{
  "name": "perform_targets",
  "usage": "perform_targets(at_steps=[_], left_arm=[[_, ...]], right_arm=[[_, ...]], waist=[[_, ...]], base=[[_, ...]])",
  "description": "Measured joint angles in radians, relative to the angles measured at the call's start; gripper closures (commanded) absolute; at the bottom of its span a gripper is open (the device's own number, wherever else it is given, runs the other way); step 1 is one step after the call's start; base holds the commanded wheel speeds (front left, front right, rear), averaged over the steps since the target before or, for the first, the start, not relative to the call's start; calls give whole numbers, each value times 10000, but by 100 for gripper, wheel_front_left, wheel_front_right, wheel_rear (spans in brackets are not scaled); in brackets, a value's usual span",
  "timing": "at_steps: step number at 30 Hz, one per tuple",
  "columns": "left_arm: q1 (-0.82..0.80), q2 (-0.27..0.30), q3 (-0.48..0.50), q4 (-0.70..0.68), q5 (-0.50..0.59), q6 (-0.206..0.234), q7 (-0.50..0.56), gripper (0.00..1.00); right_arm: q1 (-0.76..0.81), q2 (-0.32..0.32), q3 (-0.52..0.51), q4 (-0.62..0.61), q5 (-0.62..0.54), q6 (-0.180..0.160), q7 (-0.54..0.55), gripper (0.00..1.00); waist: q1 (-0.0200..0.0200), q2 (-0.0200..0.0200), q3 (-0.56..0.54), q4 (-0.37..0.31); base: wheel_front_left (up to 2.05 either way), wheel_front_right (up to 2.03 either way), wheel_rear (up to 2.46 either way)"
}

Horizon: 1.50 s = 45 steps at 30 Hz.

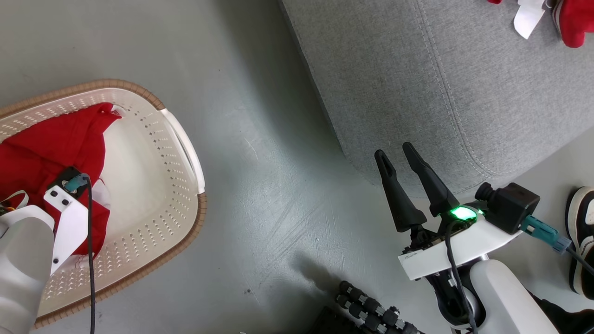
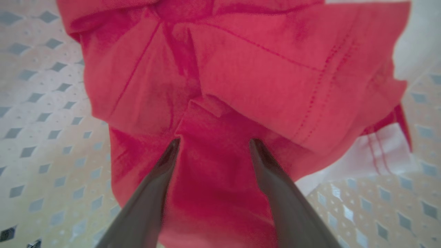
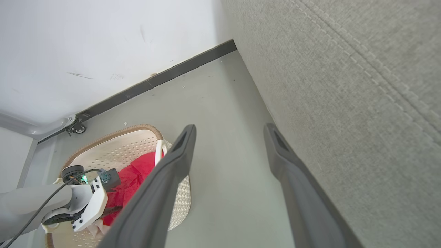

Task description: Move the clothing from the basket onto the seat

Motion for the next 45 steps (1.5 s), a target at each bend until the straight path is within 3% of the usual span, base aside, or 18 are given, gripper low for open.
perform_targets(at_steps=[10,11,12,13,26,45], left_arm=[[-171,27,-4,52,-12,0,0,2],[-180,27,2,75,-12,-6,13,35],[-180,27,12,100,-15,-19,15,83],[-180,31,19,115,-56,-90,13,100],[-204,42,134,138,-188,-96,-12,100],[-206,-82,174,-4,-449,-84,-855,100]], right_arm=[[9,0,-33,-77,2,0,0,0],[9,0,-36,-82,2,0,0,0],[9,0,-44,-84,4,0,0,0],[9,0,-50,-84,4,0,0,0],[-23,0,-38,-102,10,0,0,0],[-1081,0,-322,-136,21,0,0,0]], waist=[[0,0,172,65],[0,0,185,70],[0,0,197,74],[0,0,207,77],[0,0,231,78],[0,0,-177,22]], base=[[0,0,0],[0,0,0],[0,0,0],[0,0,0],[0,0,0],[0,0,0]])
